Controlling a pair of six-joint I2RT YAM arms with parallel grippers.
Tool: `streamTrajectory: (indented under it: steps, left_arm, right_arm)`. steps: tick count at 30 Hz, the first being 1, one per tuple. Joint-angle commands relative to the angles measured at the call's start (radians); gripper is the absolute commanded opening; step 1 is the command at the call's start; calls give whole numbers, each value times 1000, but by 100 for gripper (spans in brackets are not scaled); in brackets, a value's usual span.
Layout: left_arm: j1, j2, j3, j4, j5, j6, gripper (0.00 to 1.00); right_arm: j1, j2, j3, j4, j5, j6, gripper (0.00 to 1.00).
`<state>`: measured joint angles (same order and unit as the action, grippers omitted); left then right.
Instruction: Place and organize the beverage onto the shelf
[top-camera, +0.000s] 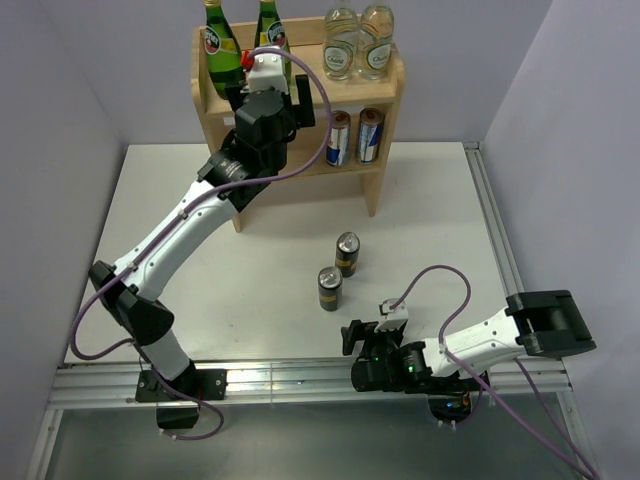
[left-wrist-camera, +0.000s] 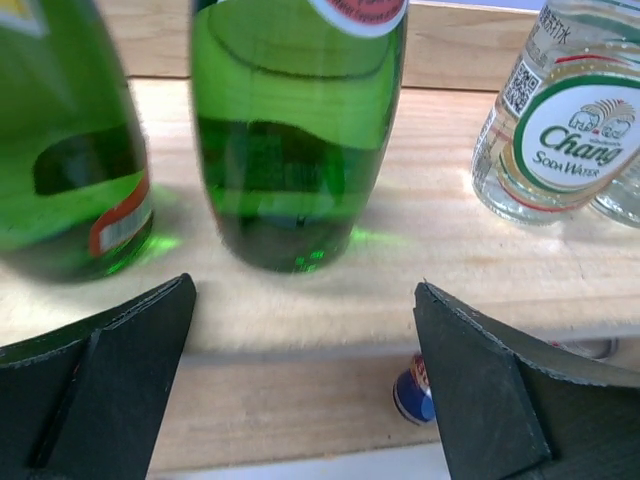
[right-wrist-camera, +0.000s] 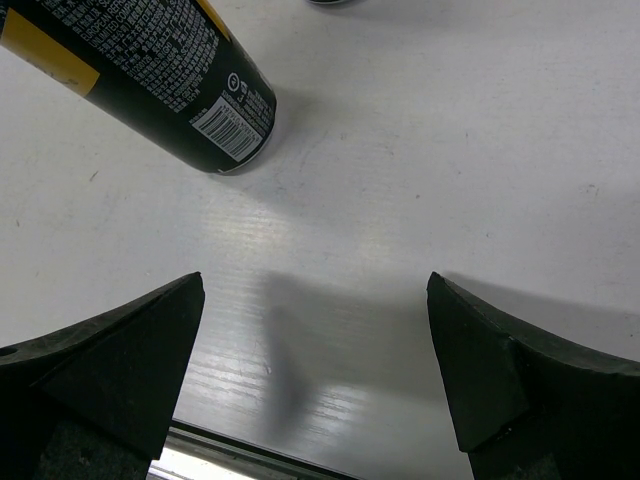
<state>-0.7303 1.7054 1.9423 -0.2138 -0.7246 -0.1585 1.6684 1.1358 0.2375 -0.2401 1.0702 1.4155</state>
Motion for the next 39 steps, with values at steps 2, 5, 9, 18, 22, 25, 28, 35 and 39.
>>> streamTrajectory:
  steps: [2,5,9,18,22,25,28,35,39]
  left_arm:
    - [-62,-110,-107,-42,-97,-36,98]
    - [-142,-223,-221,-58,-121,-59,98]
    - [-276,-393,-367,-142,-111,-198,97]
    - [-619,-585,-1003,-124,-202,-528,97]
    - [-698,-598,-1147,-84,-193,-642,97]
    - [-713,-569,-1215,-50,-177,-710,97]
    - [-722,-532,-1246,17,-158,-714,98]
    - [-732,-373,-1263,241,-87,-673,98]
    - [-736,-268,-1244,333,-142,-690,98]
  right_arm:
    - [14,24,31,-44,13,62,100]
    - [19,38,40,-57,13,77,100]
    - [22,48,51,-79,16,92,100]
    - [57,-86,85,-160,40,72,100]
    - [70,-149,117,-240,62,82,100]
    - [80,-198,141,-317,83,103,100]
    - [90,-241,149,-364,93,114,100]
    - [102,-257,151,-415,91,169,100]
    - [105,-222,166,-436,91,195,100]
